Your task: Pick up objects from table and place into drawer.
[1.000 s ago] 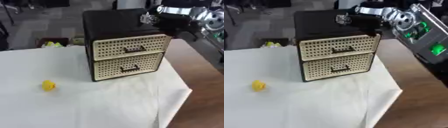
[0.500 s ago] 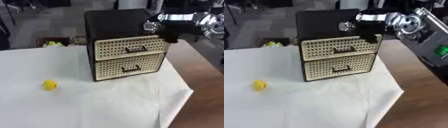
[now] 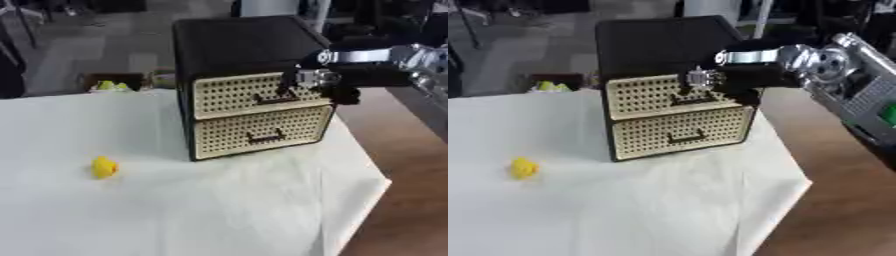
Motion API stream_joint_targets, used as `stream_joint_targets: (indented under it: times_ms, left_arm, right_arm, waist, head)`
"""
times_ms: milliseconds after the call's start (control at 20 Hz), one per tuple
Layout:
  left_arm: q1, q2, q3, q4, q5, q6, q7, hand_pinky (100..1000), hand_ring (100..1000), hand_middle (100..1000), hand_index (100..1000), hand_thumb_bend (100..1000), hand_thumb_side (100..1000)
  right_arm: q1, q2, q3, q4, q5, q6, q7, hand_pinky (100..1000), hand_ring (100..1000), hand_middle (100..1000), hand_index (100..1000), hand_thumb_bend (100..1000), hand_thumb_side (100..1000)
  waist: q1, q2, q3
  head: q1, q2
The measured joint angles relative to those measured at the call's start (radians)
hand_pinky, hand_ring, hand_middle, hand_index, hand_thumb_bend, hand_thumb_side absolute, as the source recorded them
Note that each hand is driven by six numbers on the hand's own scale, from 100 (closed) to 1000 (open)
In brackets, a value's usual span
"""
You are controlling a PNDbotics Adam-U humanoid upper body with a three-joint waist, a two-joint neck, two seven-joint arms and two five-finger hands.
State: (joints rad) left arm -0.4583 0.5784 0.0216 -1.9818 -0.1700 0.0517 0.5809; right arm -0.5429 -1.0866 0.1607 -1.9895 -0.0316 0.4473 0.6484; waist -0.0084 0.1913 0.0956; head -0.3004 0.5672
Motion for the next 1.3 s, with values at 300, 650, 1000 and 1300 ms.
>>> stream_joint_targets:
  times_ms: [300, 650, 1000, 1300]
  left_arm:
    - [0.0, -0.002, 0.0, 0.0, 0.0, -0.001, -0.001, 773, 889, 867, 904, 100, 1000]
    - [0.0, -0.009, 0.0, 0.0, 0.001, -0.003, -0.003, 774, 890, 868, 904, 100, 1000]
    - [0.0, -0.009, -0.001, 0.0, 0.002, -0.003, -0.004, 774, 890, 868, 904, 100, 1000]
    - [0.0, -0.015, -0.001, 0.0, 0.003, -0.003, -0.004, 774, 891, 868, 904, 100, 1000]
  right_arm:
    - [0.018, 0.0, 0.007, 0.0, 0.06, 0.014, -0.013, 100, 100, 100, 805, 124, 1000]
    - [0.015, 0.001, 0.018, 0.0, 0.109, 0.038, -0.025, 100, 100, 100, 804, 112, 1000]
    - [0.002, 0.011, 0.016, 0.0, 0.135, 0.058, -0.045, 100, 100, 100, 803, 100, 1000]
    - [-0.023, 0.019, -0.003, 0.0, 0.147, 0.065, -0.074, 100, 100, 100, 803, 100, 1000]
  waist:
    - [0.006, 0.003, 0.004]
    - [0.008, 0.014, 0.009]
    - [0.013, 0.031, 0.01]
    - [0.015, 0.041, 0.01]
  head:
    - [-0.001, 0.0]
    - [-0.005, 0.0]
    - [-0.009, -0.002]
    - [-0.009, -0.008]
